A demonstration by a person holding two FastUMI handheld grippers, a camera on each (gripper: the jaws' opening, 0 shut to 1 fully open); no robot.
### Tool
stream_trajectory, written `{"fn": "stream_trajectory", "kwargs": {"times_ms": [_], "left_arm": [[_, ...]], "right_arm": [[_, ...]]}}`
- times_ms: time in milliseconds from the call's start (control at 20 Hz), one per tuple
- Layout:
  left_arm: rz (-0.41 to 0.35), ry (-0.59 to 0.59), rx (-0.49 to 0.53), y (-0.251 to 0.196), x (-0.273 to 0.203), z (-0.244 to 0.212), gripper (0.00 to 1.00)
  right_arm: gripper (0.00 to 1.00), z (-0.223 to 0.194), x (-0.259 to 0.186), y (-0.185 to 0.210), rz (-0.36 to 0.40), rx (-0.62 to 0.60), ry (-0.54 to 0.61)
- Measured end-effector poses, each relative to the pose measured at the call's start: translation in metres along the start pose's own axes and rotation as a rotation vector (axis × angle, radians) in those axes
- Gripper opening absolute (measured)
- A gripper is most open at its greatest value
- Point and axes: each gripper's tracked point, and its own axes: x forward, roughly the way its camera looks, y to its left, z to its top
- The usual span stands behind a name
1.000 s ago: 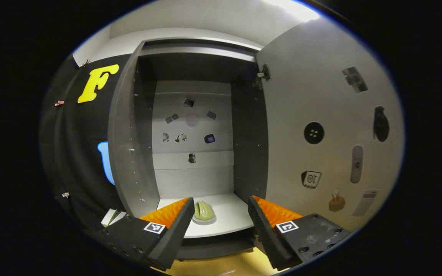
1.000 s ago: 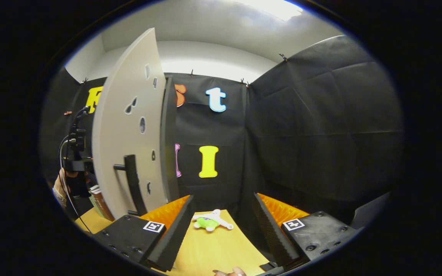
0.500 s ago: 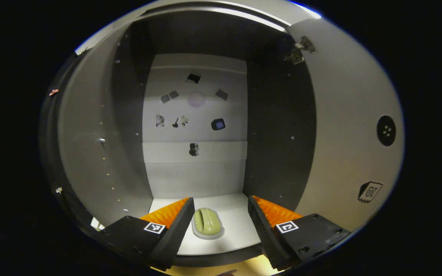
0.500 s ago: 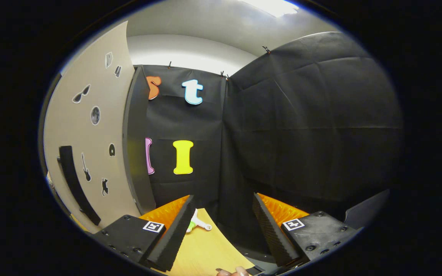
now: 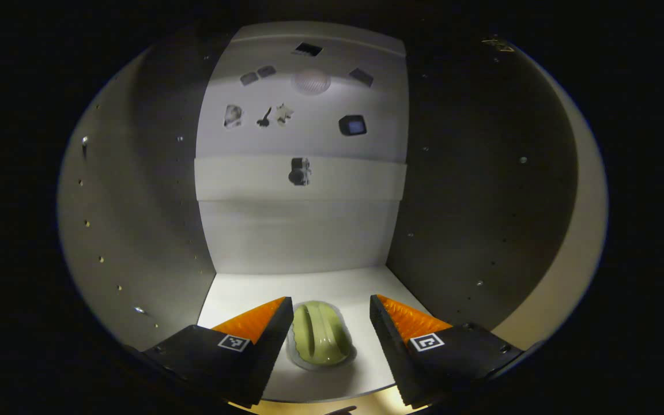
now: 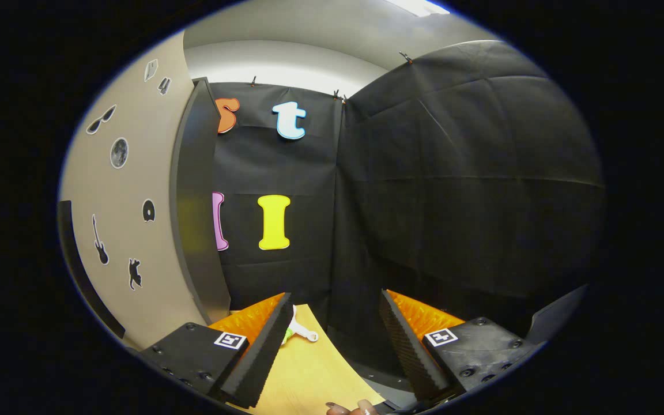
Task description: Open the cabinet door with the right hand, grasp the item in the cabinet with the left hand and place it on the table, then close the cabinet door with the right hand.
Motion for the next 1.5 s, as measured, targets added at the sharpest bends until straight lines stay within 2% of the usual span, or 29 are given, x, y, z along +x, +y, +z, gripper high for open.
{"fn": "stream_trajectory", "kwargs": {"times_ms": [300,500,550,600,700,750,800,850,1050,1200,1250,1300,1500], "left_arm": [[0.036,0.098,-0.02,0.013,0.026,-0.028,0.84],[0.041,0.167,-0.026,0.012,0.033,-0.046,0.71],[0.046,0.16,-0.02,0.014,0.035,-0.045,0.67],[0.049,0.15,-0.014,0.015,0.036,-0.043,0.65],[0.045,0.16,-0.011,0.013,0.037,-0.046,0.52],[0.056,0.158,-0.011,0.015,0.038,-0.045,0.37],[0.061,0.156,-0.005,0.015,0.038,-0.044,0.31],[0.068,0.156,0.002,0.014,0.037,-0.045,0.29],[0.091,0.15,-0.007,0.013,0.031,-0.043,0.25],[0.075,0.154,-0.006,0.008,0.019,-0.044,0.25],[0.074,0.15,-0.005,0.008,0.015,-0.044,0.23],[0.072,0.148,-0.004,0.007,0.008,-0.045,0.23],[0.054,0.136,-0.031,0.001,-0.026,-0.046,0.23]], "right_arm": [[0.96,-0.004,0.005,-0.003,-0.025,0.011,0.016],[0.96,-0.01,0.009,-0.007,-0.035,0.014,0.031],[0.92,-0.011,0.01,-0.007,-0.037,0.01,0.035],[0.96,-0.012,0.01,-0.007,-0.035,0.007,0.037],[0.96,-0.014,0.011,-0.006,-0.034,0.003,0.044],[0.96,-0.016,0.013,-0.005,-0.035,0.002,0.047],[0.92,-0.017,0.012,-0.004,-0.035,0.002,0.049],[0.96,-0.017,0.012,-0.005,-0.034,0.003,0.05],[0.96,-0.016,0.009,-0.004,-0.026,0.007,0.047],[0.96,-0.013,0.006,0.003,0.0,0.012,0.038],[0.92,-0.011,0.005,0.005,0.009,0.015,0.034],[0.96,-0.01,0.004,0.005,0.015,0.017,0.032],[0.96,-0.01,0.003,0.012,0.044,0.042,0.036]]}}
